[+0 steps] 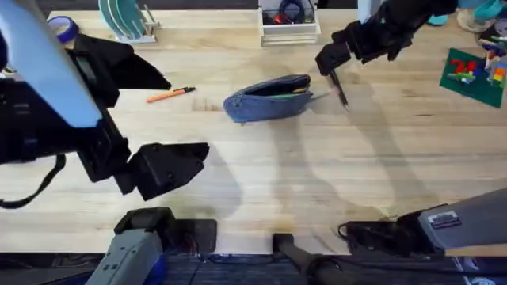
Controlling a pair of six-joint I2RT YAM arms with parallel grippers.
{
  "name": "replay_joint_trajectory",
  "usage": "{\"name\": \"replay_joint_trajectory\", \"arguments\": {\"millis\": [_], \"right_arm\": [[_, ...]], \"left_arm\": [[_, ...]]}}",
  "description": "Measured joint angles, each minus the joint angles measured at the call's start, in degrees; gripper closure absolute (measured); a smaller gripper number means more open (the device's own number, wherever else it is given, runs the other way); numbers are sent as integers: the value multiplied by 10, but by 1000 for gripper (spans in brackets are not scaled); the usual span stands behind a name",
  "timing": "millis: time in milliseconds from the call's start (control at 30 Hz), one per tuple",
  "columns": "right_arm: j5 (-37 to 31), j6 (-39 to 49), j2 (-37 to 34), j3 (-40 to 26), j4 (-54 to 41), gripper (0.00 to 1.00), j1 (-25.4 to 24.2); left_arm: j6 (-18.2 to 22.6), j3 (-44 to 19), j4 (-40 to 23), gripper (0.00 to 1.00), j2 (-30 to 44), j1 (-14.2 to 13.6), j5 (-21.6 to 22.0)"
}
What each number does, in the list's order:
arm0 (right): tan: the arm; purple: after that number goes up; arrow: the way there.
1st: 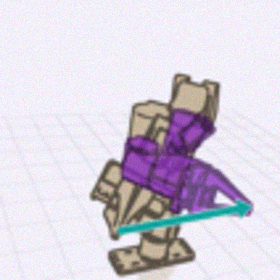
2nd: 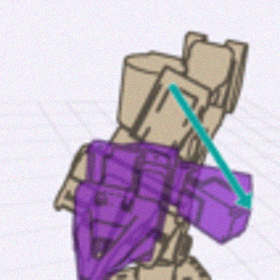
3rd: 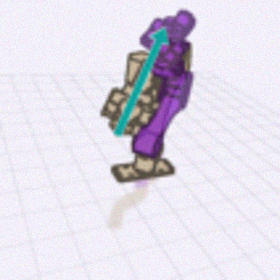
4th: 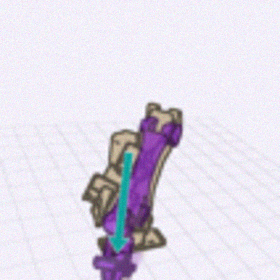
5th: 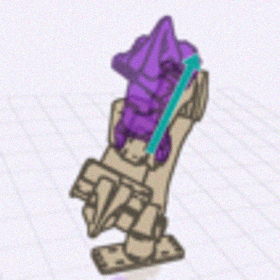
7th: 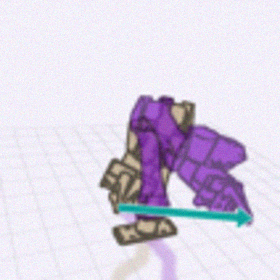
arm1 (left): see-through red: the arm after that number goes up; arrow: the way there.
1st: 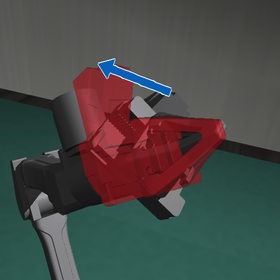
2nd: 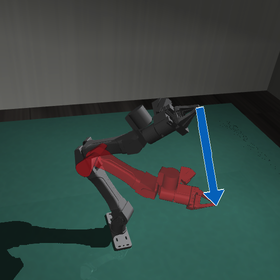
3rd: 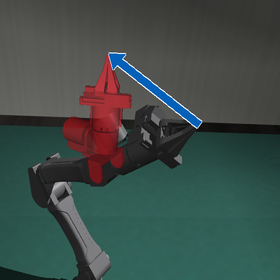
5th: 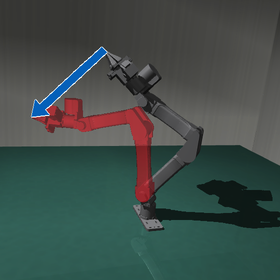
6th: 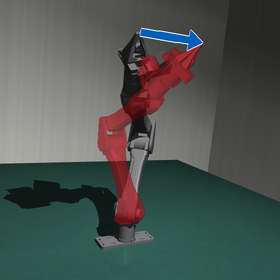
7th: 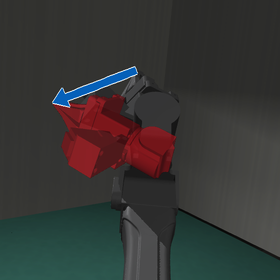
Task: Unzip the bag, pick up the pens from the table one at a time and place them inside, then zip the bag closed.
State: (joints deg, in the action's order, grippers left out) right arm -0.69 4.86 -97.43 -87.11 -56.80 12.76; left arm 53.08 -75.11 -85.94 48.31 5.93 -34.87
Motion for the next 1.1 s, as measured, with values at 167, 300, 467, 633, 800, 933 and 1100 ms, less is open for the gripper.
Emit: {"name": "replay_joint_trajectory", "arguments": {"millis": [167, 300, 467, 633, 800, 933, 1100], "right_arm": [[0, -6, -22, 0, 25, 39, -8], [0, -6, -43, 0, 29, 53, -14], [0, -7, -65, 0, 32, 49, -21], [0, -7, -87, 0, 33, 47, -28], [0, -7, -108, 0, 38, 43, -39], [0, -7, -115, 0, 48, 41, -51], [0, -6, -130, 0, 63, 37, -58]], "left_arm": [[0, 0, 0, 6, 0, 0, 0], [0, 0, 0, 6, 0, 0, 0], [0, 0, 0, 7, 0, 0, 0], [0, 0, 0, 5, 0, 0, 0], [0, 0, 0, 7, 0, 0, 0], [0, 0, 0, 7, 0, 0, 0], [0, 0, 0, 6, 0, 0, 0]]}}
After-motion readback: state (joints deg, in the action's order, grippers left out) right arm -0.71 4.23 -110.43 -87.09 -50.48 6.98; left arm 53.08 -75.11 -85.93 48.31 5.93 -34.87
